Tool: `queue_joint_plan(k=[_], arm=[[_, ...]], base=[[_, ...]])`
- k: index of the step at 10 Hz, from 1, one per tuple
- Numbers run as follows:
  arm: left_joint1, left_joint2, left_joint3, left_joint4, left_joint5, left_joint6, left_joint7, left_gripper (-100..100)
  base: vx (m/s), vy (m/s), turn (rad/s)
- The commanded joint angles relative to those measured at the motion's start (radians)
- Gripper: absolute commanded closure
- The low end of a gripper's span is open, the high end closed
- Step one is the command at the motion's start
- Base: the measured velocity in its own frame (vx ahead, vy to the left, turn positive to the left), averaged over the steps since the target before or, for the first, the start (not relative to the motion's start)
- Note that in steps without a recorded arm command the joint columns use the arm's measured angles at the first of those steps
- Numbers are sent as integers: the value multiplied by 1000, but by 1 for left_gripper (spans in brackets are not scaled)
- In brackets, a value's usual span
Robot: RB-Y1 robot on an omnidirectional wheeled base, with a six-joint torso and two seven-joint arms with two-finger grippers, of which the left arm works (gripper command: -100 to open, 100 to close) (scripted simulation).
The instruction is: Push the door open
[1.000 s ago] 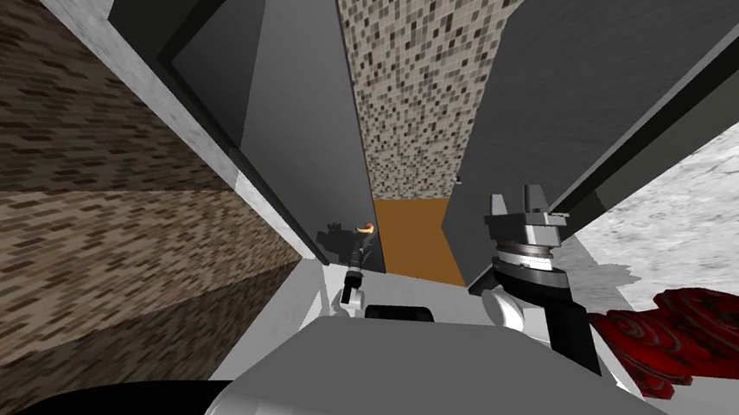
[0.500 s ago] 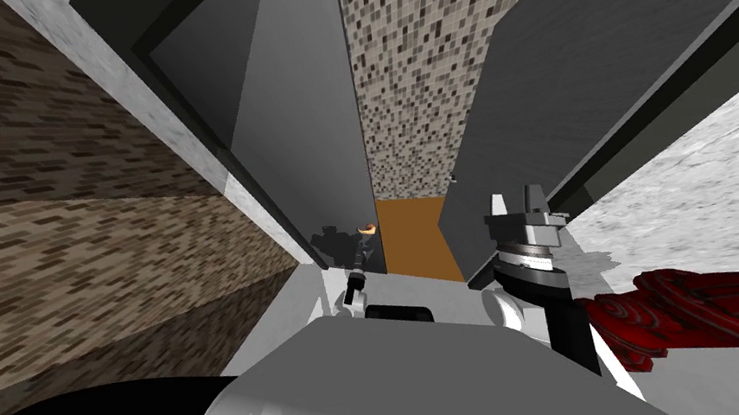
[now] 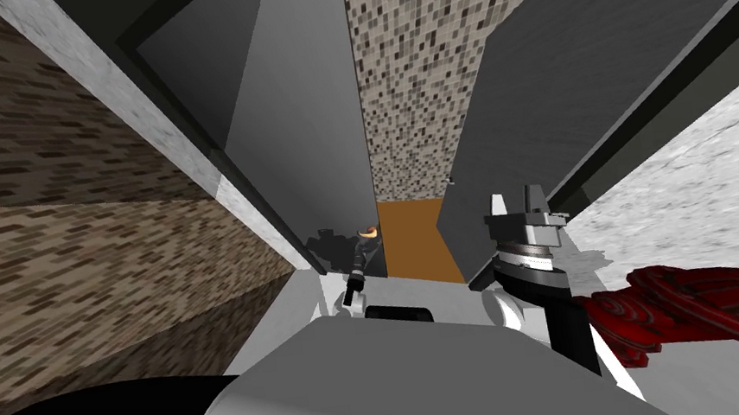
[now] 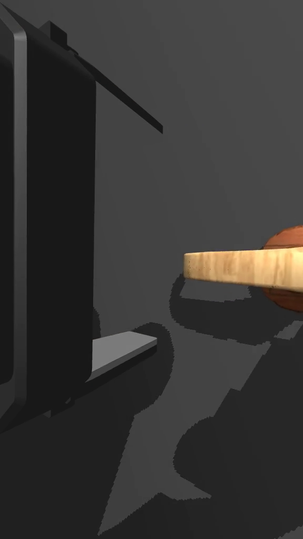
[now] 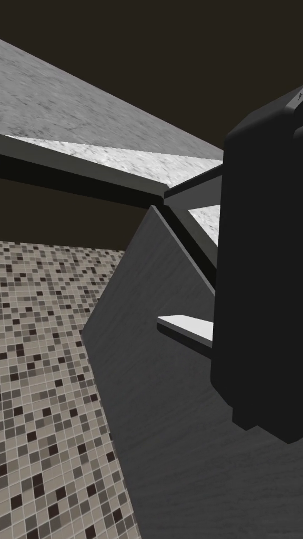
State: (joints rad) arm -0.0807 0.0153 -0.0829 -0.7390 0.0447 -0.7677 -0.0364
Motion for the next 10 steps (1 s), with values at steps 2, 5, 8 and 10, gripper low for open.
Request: queue_joint_plan(k=[2, 5, 8, 10], arm=[[-5, 16, 5, 14, 3, -9, -1, -100], [-4, 10, 10, 21, 5, -18, 0, -100], [-2, -4, 12, 20, 6, -20, -1, -100], [-2, -4, 12, 20, 6, -20, -1, 100]], base=[[179, -16, -19], [193, -23, -26], [153, -5, -16], [-23, -3, 1]])
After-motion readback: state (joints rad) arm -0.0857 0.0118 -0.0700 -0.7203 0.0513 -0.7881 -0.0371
